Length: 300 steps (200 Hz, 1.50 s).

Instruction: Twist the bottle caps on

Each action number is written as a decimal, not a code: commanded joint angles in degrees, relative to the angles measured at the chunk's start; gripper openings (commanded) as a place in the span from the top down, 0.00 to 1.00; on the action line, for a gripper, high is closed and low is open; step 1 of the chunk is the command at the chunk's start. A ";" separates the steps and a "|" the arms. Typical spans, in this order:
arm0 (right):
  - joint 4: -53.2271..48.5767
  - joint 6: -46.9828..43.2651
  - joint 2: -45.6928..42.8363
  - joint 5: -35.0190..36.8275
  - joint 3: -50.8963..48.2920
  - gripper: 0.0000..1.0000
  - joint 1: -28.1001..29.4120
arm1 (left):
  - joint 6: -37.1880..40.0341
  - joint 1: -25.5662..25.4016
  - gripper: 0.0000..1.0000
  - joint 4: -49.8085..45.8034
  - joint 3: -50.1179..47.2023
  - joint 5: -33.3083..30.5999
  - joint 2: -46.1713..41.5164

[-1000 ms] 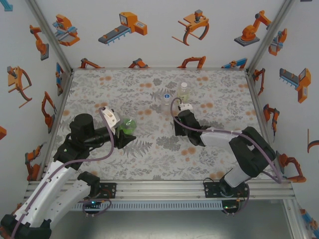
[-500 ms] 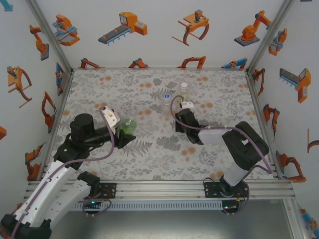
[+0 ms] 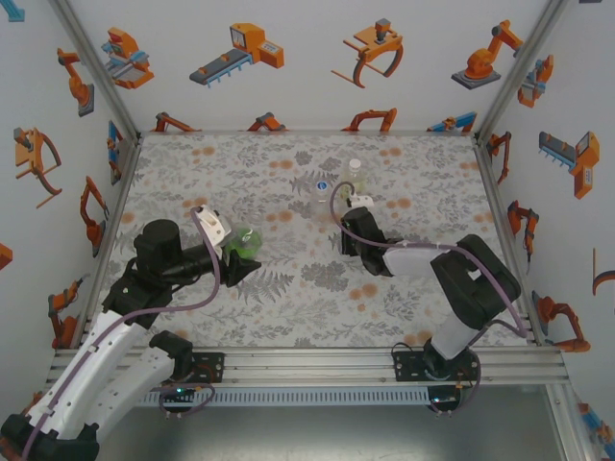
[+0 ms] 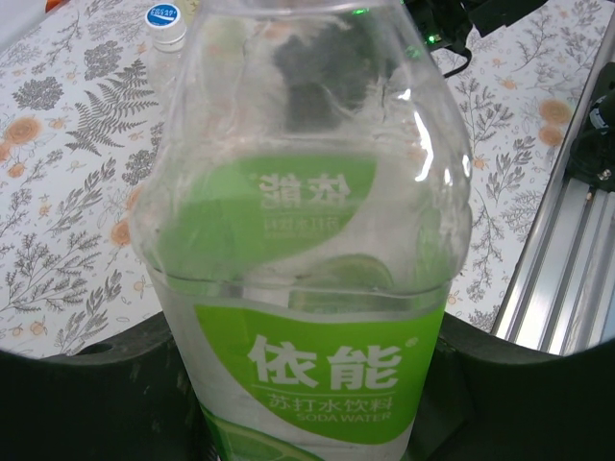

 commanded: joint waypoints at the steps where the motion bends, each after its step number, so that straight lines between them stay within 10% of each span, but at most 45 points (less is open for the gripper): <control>1: -8.64 1.66 -2.58 -4.35 0.19 0.69 2.80 | 0.84 0.19 0.97 -0.05 0.32 0.30 -0.53; 102: -23.09 8.48 -11.61 -11.17 -2.96 0.67 21.28 | 0.23 0.22 0.94 0.75 -0.06 0.60 -1.20; 153: -31.09 8.76 -12.93 -9.63 3.35 0.49 21.63 | 0.11 0.21 0.91 0.75 -0.04 0.13 -1.73; 300: -46.00 16.05 -6.81 -9.96 14.66 0.53 20.74 | 0.32 0.11 0.89 0.24 -0.30 -1.34 -3.02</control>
